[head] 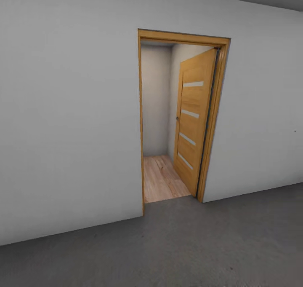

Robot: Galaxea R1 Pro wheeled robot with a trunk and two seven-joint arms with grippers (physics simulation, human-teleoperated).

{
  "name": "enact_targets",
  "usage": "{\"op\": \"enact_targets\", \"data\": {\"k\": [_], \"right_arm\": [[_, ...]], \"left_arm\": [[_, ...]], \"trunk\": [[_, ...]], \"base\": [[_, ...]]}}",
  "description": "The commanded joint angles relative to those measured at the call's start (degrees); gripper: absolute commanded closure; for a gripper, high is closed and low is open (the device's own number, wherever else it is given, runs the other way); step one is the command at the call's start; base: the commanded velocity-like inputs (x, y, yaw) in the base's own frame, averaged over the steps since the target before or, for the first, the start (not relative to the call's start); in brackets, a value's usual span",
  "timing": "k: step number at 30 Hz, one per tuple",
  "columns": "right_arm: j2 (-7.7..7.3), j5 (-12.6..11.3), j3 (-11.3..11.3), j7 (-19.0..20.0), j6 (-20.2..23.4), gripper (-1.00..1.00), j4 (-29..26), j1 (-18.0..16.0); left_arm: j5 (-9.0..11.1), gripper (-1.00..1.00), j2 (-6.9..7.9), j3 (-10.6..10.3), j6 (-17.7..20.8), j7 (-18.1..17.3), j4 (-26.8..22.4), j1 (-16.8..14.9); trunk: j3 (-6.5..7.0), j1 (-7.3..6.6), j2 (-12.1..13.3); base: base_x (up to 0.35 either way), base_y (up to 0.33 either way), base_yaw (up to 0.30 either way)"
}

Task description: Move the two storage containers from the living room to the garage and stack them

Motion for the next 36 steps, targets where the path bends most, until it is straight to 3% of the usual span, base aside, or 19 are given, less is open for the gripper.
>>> {"op": "enact_targets", "data": {"k": [1, 24, 36], "right_arm": [[0.01, -0.6, 0.5, 0.2, -0.3, -1.0, 0.2, -0.1], [0.01, -0.7, 0.5, 0.1, -0.4, -1.0, 0.2, -0.1], [-0.08, -0.7, 0.5, 0.1, -0.6, -1.0, 0.2, -0.1]], "left_arm": [[0.1, -1.0, 0.0, 0.3, -0.2, -0.1, 0.1, 0.0], [-0.2, -1.0, -0.4, 0.3, 0.1, -0.1, 0.1, 0.0], [-0.2, -1.0, -0.4, 0.3, 0.4, -0.2, 0.1, 0.0]], "trunk": [[-0.02, 0.02, 0.0], [-0.02, 0.02, 0.0], [-0.02, 0.02, 0.0]], "base": [[0.0, 0.0, -0.294], [0.0, 0.0, -0.289], [0.216, -0.005, -0.033]]}}
